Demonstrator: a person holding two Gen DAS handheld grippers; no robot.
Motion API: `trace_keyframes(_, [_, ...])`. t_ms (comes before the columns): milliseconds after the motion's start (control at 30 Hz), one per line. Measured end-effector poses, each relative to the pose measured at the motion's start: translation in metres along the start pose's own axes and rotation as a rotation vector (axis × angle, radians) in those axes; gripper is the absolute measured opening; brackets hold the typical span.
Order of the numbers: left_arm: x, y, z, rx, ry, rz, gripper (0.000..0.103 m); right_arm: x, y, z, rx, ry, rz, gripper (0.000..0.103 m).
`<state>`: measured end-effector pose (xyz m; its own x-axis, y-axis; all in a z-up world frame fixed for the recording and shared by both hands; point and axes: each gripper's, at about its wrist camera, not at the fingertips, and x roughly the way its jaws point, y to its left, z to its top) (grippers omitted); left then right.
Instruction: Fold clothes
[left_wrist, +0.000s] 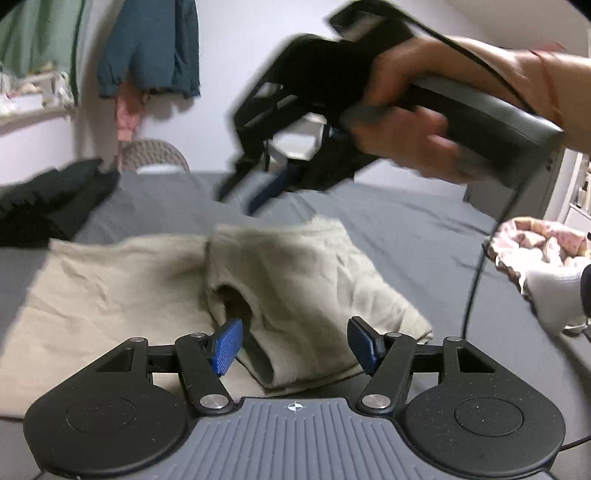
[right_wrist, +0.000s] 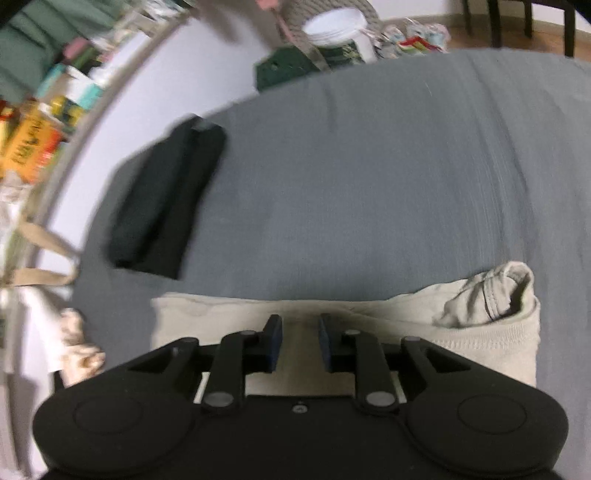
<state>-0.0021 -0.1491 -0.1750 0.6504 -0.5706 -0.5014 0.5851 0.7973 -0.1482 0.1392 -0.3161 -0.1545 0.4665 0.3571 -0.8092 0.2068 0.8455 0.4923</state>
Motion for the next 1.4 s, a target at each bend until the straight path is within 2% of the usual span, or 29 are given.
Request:
trace_keyframes(33, [-0.008,0.001,0.001,0.004,-0.005,0.003,0.064,-0.012,0.002,-0.003,-0.008,-0.009,0.020,0.024])
trace_keyframes(133, [-0.035,0.006,0.000,-0.031,-0.017,0.003,0.064,-0.056,0.002,-0.021,-0.004,-0.042,-0.015,0.027])
trace_keyframes(233, [-0.065,0.007,0.003,-0.113,-0.016,0.002,0.064,-0.101,0.002,-0.039,0.001,-0.074,-0.050,0.039])
trace_keyframes(367, [-0.118,-0.012,0.015,-0.151,-0.042,0.014,0.064,-0.161,0.006,-0.065,0.003,-0.127,-0.091,0.044])
trace_keyframes(400, [-0.133,-0.019,0.018,-0.156,-0.042,0.012,0.064,-0.176,0.009,-0.073,0.001,-0.147,-0.097,0.049])
trace_keyframes(500, [-0.167,-0.032,0.022,-0.179,-0.026,0.037,0.064,-0.222,0.021,-0.113,-0.033,-0.204,-0.116,0.054])
trace_keyframes(633, [-0.175,-0.029,0.019,-0.258,-0.018,0.072,0.065,-0.269,0.025,-0.162,-0.091,-0.290,-0.076,0.058])
trace_keyframes(767, [-0.184,-0.027,0.017,-0.338,-0.011,0.107,0.065,-0.277,0.004,-0.192,-0.045,-0.331,0.002,0.059])
trace_keyframes(867, [-0.187,-0.024,0.015,-0.400,-0.004,0.128,0.065,-0.270,0.015,-0.194,-0.047,-0.351,-0.014,0.059])
trace_keyframes(933, [-0.180,-0.019,0.012,-0.444,-0.009,0.109,0.065,-0.265,0.022,-0.195,-0.049,-0.364,-0.025,0.059])
trace_keyframes(1000, [-0.177,-0.015,0.008,-0.456,-0.027,0.094,0.065,-0.260,0.030,-0.196,-0.051,-0.377,-0.036,0.064])
trace_keyframes(1100, [-0.172,-0.007,0.003,-0.473,-0.058,0.086,0.065,-0.252,0.041,-0.198,-0.053,-0.396,-0.053,0.064])
trace_keyframes(1167, [-0.165,0.004,0.006,-0.527,-0.070,0.121,0.065,-0.249,0.047,-0.194,-0.073,-0.398,-0.052,0.064])
trace_keyframes(1300, [-0.155,0.021,0.012,-0.630,-0.095,0.158,0.065,-0.249,0.067,-0.170,-0.074,-0.356,-0.112,0.064])
trace_keyframes(1400, [-0.162,0.027,0.021,-0.649,-0.137,0.167,0.065,-0.258,0.087,-0.144,-0.090,-0.326,-0.171,0.066])
